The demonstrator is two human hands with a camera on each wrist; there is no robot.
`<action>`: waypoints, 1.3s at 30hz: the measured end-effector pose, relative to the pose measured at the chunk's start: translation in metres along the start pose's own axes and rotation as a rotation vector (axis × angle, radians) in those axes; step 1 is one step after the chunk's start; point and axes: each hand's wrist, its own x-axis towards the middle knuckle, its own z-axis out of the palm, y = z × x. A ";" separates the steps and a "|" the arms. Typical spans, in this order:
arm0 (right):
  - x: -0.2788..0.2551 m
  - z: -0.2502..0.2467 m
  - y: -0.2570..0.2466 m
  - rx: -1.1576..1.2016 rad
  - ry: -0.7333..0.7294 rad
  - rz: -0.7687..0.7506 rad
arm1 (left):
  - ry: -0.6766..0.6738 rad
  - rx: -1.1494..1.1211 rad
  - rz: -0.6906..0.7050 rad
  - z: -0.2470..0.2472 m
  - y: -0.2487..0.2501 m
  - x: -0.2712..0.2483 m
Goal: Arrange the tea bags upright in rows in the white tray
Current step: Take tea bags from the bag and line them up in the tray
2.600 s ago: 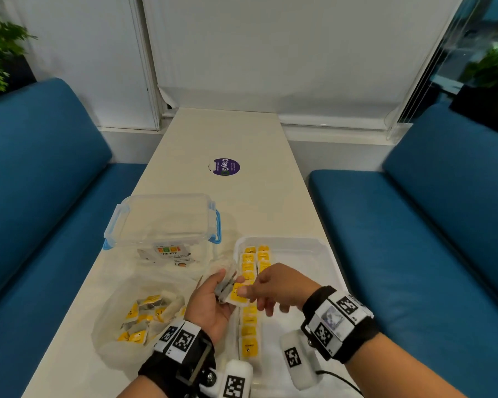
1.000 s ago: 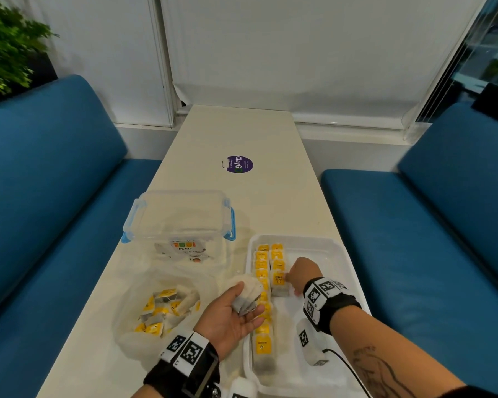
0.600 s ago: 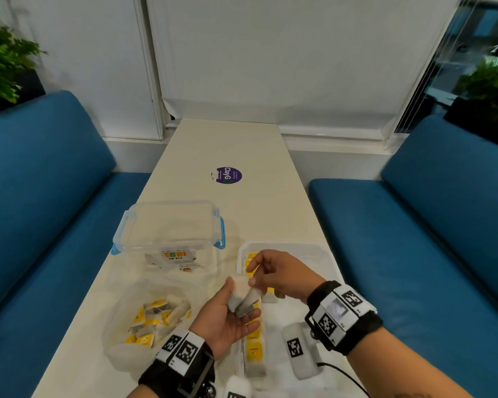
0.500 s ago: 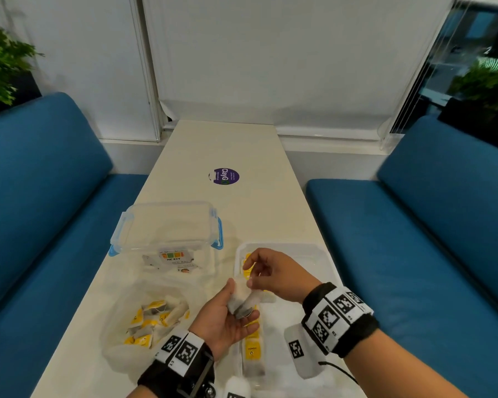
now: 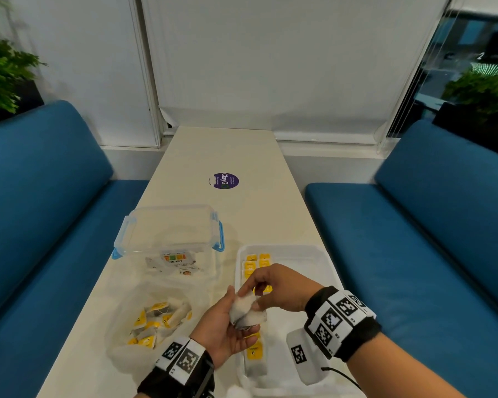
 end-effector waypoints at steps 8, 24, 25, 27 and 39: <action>-0.003 0.006 0.002 0.086 0.127 0.043 | -0.115 -0.116 0.051 -0.001 -0.003 -0.007; -0.004 -0.002 0.017 0.120 0.386 0.201 | -0.024 0.029 0.068 -0.002 -0.012 0.002; -0.004 -0.005 0.020 0.090 0.378 0.232 | -0.017 0.022 0.064 -0.002 -0.012 0.003; -0.003 -0.009 0.025 0.013 0.338 0.275 | -0.003 0.004 0.057 -0.003 -0.012 0.004; 0.009 -0.009 0.067 0.088 0.224 0.582 | 0.044 -0.081 0.083 -0.017 0.001 0.013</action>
